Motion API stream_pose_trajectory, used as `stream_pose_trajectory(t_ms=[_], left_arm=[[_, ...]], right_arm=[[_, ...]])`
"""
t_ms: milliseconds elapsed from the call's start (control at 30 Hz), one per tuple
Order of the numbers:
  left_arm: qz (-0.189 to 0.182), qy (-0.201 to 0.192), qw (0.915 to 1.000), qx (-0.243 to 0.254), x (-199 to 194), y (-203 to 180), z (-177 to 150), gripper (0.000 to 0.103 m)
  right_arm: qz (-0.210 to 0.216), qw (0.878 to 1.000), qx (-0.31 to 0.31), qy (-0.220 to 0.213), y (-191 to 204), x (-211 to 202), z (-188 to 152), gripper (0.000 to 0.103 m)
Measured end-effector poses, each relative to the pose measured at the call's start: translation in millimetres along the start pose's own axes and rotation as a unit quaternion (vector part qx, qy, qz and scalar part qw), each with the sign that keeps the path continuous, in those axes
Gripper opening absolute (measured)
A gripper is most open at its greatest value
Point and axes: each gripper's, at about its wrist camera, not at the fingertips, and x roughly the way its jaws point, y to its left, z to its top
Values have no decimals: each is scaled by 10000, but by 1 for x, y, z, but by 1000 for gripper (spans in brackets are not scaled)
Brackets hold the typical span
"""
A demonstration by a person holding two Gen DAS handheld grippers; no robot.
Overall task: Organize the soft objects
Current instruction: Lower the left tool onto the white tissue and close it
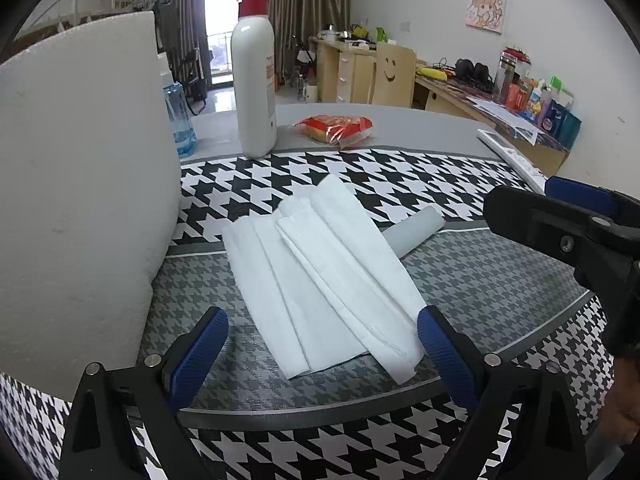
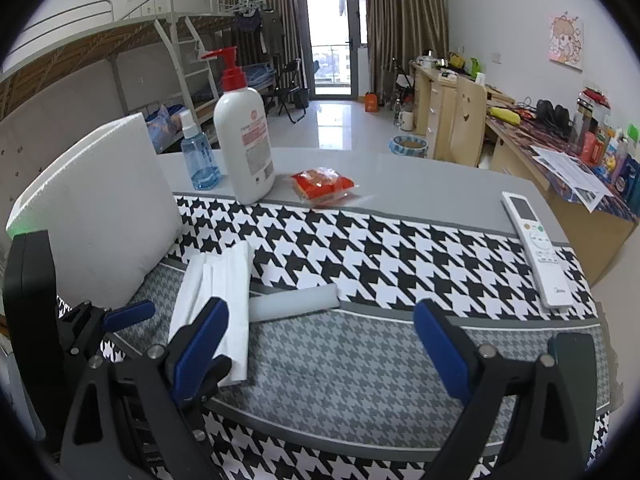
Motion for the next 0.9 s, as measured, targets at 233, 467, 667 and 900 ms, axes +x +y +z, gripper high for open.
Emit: stream_pose_trajectory(t_ms=[233,467,667,900], left_arm=[[-54,176,9998,-66,7,1,-1,85],[180,120,9997,-85,9,7,3,58],[139,68,9998,-92,8,13,5,22],[25,-320,9992,-254,-7,24,3,8]], right_arm=[[-8,9999,8,160,0,11,-2,96],[47,9991,32,412,2,29,-5,96],[73,9988,16,479,5,33,-5,96],[191,9978,55,637,8,41,-7,96]])
